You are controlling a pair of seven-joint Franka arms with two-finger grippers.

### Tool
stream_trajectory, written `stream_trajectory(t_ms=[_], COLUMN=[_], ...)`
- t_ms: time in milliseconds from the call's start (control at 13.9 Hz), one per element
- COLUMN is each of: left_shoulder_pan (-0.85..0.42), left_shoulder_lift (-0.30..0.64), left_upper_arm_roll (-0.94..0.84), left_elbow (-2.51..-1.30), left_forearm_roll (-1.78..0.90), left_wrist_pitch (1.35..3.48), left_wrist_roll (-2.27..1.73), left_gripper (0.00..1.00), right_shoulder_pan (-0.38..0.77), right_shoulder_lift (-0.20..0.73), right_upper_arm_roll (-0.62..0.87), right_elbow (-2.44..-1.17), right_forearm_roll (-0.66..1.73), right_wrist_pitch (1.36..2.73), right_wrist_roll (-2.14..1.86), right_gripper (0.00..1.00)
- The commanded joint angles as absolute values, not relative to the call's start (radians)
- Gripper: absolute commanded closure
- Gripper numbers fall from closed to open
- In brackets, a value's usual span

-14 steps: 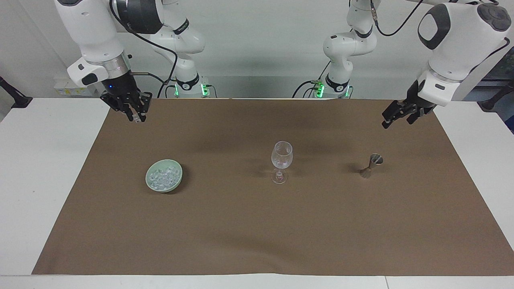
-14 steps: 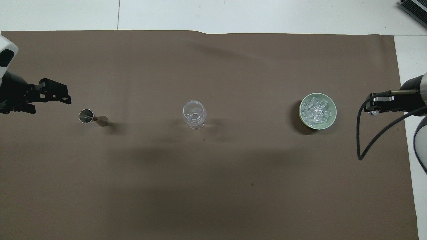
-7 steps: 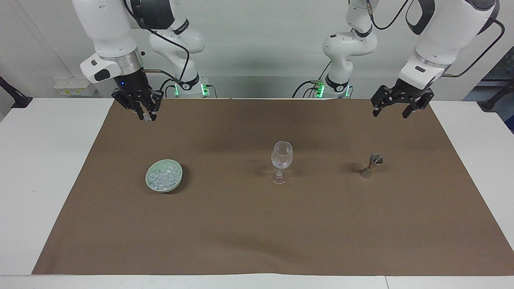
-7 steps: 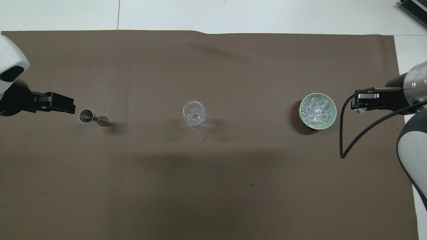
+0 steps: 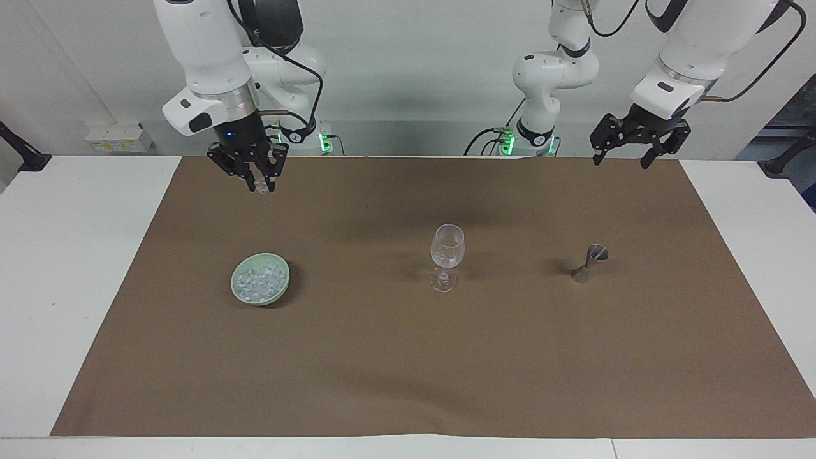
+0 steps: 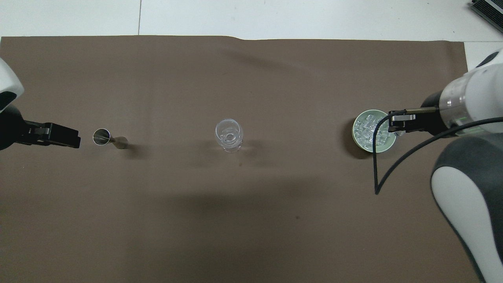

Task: Pour wine and add ice with both arms
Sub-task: 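Carry the ice with the right gripper over the clear cup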

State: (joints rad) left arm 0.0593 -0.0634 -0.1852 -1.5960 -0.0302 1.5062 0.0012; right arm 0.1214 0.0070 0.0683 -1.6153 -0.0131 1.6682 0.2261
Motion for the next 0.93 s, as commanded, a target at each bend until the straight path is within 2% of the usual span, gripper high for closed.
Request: stream_trajectory(t_ms=[0,359,574,861], left_shoulder_pan=[0.054,0.066,0.066,0.064], left_shoulder_lift=[-0.083,-0.08,-0.086,-0.089], left_upper_arm_roll=[-0.178,-0.172,-0.16,-0.158], left_elbow=[-1.624,-1.626,-1.608,-1.609], left_forearm_roll=[-0.006,-0.006,-0.015,-0.015], left_wrist_pitch=[1.505,1.509,1.5,1.497], left_wrist_roll=[0.017,0.107,0.1,0.104], left_gripper=[0.0,0.0,0.0,0.0], right_shoulder_pan=[0.172,0.184,0.239,0.247], right_shoulder_lift=[0.038,0.041,0.078,0.126], right_upper_arm_roll=[0.067,0.095,0.11,0.11], right_elbow=[-1.582,-1.569,-1.53,-1.467], right_forearm_roll=[-0.005,0.083,0.095,0.176], right_wrist_pitch=[1.66,1.666,1.666,1.672], right_wrist_roll=[0.31,0.441,0.584,0.75], right_gripper=[1.0,1.0,1.0,1.0])
